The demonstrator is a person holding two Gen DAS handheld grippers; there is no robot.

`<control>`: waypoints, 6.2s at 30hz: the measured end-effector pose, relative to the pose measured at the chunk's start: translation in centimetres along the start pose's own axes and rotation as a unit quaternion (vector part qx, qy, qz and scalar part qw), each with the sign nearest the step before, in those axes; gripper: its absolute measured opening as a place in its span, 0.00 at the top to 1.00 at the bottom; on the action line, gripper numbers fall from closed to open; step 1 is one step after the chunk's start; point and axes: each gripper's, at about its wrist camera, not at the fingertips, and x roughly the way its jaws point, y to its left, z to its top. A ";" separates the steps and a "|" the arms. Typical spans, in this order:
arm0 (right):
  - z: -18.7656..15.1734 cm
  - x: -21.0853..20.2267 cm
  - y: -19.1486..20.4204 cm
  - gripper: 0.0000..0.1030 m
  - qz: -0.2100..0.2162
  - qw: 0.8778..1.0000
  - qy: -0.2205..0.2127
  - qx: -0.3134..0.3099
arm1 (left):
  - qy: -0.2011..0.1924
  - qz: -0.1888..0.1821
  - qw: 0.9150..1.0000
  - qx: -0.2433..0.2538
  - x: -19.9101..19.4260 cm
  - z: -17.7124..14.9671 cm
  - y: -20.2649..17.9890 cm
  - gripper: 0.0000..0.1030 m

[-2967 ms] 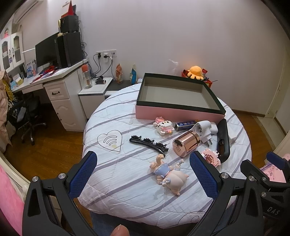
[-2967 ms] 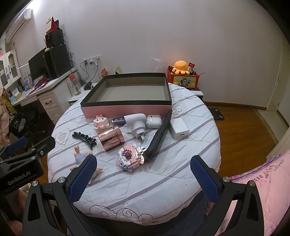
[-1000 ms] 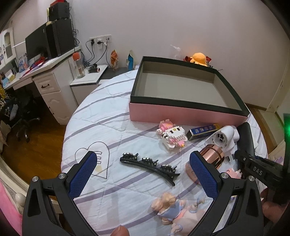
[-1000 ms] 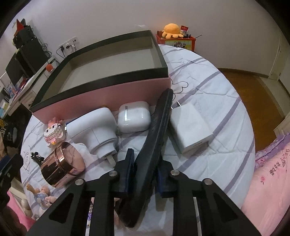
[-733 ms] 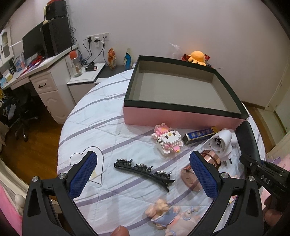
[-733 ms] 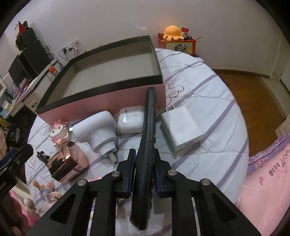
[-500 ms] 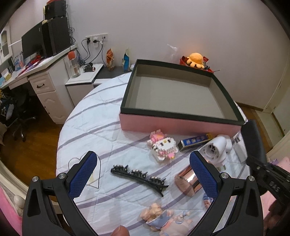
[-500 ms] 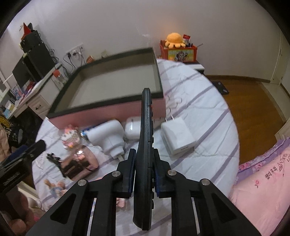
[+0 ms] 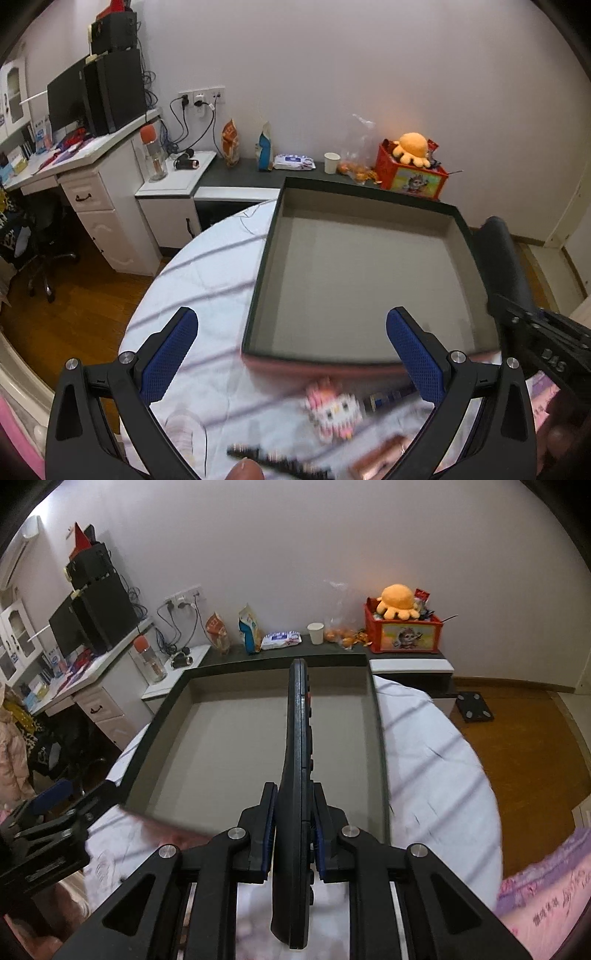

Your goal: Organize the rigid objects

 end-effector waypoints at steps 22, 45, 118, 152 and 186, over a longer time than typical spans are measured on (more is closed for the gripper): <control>0.7 3.1 -0.3 0.14 -0.004 1.000 0.003 -0.016 | 0.021 0.002 1.000 0.004 1.4 -0.6 -0.1 0.00; -11.4 -9.9 -0.8 0.13 0.025 0.999 -0.016 0.035 | 0.030 0.000 1.000 0.004 -7.0 -10.5 1.6 0.00; -7.5 -6.5 -1.8 0.13 0.024 0.998 -0.012 0.056 | 0.001 -0.068 0.997 0.039 -3.1 -2.3 -2.3 0.39; -8.1 -6.2 -0.1 0.13 0.029 0.999 0.003 0.043 | 0.048 -0.003 0.999 0.010 -2.8 -9.5 3.1 0.00; -8.6 -3.4 3.8 0.13 0.005 0.999 0.040 0.018 | 0.086 -0.037 0.994 0.062 5.4 -8.5 5.7 0.06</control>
